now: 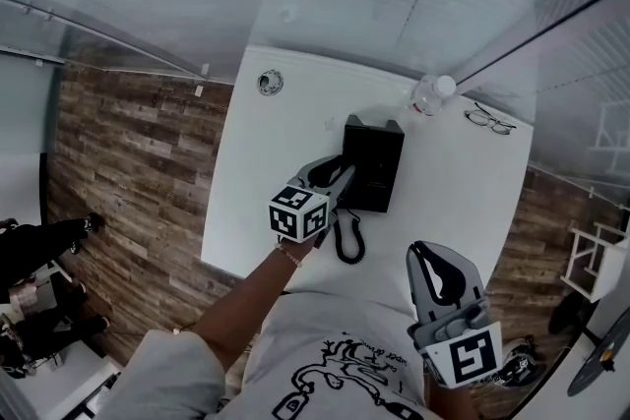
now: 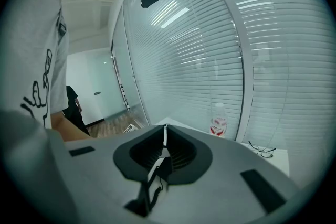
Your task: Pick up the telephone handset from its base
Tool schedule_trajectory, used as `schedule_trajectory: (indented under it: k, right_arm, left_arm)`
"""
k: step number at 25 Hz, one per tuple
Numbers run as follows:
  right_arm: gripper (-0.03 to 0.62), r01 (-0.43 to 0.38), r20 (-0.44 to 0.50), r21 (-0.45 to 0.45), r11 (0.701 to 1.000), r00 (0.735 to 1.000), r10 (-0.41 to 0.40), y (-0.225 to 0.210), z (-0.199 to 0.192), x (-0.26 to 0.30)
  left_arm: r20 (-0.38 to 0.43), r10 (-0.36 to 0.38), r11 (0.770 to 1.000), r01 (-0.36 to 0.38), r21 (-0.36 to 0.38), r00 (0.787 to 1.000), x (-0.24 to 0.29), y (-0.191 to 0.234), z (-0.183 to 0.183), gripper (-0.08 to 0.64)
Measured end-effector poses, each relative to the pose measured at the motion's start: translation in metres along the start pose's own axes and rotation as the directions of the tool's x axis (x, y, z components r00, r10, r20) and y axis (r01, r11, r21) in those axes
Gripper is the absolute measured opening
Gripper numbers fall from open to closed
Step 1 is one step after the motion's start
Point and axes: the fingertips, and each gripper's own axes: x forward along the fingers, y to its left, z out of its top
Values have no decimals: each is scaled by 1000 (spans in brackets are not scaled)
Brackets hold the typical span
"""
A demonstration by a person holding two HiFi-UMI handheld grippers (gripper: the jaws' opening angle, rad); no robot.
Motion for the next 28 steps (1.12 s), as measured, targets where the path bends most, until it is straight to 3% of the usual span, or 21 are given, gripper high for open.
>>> schedule_trajectory:
  k: [11,28]
  right_arm:
    - [15,4,32,-15,1000,999,-3,4,6,-9]
    - [15,39,108,-75,996,994,-31,16,29,-47]
  left_arm:
    - [27,-1,1000,2,-24,1000,-11,-8,4,89]
    - [174,-56,998,48,50,983,-77,-67,46,72]
